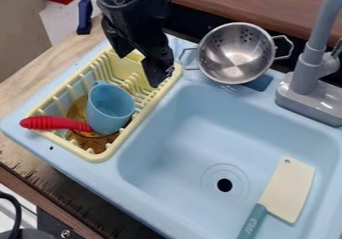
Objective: Move the silver strainer to the middle of the sink
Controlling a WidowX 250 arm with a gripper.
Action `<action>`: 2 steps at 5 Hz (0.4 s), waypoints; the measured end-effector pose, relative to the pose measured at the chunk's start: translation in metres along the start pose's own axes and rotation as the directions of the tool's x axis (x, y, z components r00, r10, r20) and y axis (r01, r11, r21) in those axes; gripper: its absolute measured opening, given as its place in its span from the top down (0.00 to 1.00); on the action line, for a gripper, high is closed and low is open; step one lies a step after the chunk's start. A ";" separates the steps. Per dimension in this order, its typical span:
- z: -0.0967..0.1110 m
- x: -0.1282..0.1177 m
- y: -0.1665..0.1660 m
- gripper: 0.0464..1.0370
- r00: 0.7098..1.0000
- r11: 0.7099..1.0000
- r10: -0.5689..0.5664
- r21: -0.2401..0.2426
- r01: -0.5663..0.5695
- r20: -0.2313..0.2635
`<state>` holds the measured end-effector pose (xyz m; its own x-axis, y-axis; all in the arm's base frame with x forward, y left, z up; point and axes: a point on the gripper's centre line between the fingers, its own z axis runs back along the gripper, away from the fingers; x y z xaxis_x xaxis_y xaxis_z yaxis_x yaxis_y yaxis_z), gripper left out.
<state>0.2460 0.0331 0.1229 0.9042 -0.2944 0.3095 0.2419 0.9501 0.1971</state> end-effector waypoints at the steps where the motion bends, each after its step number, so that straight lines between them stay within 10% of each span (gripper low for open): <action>1: -0.005 -0.004 -0.004 0.04 1.000 1.000 -0.006 -0.009 0.006 -0.022; 2: -0.012 0.009 -0.015 0.04 0.993 0.995 -0.103 0.002 0.103 -0.049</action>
<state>0.2545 0.0171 0.1110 0.8905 -0.3855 0.2418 0.3335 0.9144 0.2296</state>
